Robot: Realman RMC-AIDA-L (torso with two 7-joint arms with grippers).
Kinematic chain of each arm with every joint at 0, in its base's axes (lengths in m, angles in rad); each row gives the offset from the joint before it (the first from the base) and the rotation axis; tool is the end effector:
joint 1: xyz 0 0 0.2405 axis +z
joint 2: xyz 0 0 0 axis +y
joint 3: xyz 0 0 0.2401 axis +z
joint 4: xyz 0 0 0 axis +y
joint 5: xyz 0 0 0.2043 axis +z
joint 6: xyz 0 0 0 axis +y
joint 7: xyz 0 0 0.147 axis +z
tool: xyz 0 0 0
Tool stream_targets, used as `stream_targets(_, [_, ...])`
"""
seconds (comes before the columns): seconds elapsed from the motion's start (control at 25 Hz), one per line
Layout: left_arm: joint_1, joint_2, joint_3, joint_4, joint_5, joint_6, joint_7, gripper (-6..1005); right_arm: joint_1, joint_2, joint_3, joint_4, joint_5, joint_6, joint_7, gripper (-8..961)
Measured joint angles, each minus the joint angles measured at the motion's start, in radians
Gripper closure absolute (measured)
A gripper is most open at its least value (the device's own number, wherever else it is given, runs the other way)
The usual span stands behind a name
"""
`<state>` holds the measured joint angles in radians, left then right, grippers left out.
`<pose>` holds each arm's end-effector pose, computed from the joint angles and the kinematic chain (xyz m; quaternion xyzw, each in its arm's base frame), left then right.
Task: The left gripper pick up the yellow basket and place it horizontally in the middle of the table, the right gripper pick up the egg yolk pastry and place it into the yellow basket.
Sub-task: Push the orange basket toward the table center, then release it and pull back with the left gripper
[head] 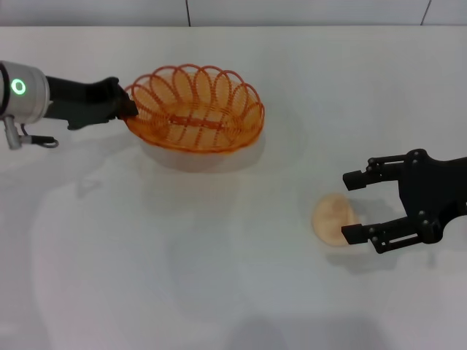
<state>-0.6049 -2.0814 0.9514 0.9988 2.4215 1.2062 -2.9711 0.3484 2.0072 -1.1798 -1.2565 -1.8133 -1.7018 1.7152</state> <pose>-0.2380 0.3868 0.0295 -0.6753 -0.6889 -0.1127 0.2380 0.1841 0.2867 0.0393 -0.9831 0.1005 0.1495 0.0311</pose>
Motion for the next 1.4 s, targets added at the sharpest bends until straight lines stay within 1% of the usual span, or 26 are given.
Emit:
stream_targets(0.2, [-0.007, -0.003, 0.019, -0.062, -0.028, -0.028, 0.0, 911, 0.003, -0.001, 0.002, 0.0, -0.001, -0.006, 0.001, 154])
stream_targets(0.6, [-0.013, -0.005, 0.093, -0.086, -0.064, -0.046, -0.02, 907, 0.012, -0.004, 0.004, -0.001, -0.002, -0.02, 0.012, 153])
stream_targets(0.88, [-0.022, -0.005, 0.103, -0.091, -0.066, -0.048, -0.038, 896, 0.017, -0.001, 0.012, -0.011, -0.006, -0.032, 0.02, 154])
stream_targets(1.08, [-0.042, -0.005, 0.106, -0.137, -0.089, -0.056, -0.04, 889, 0.017, -0.001, 0.013, -0.015, -0.009, -0.032, 0.024, 154])
stream_targets(1.4, [-0.049, -0.003, 0.106, -0.149, -0.088, -0.065, -0.039, 876, 0.017, -0.002, 0.012, -0.015, -0.009, -0.033, 0.024, 154])
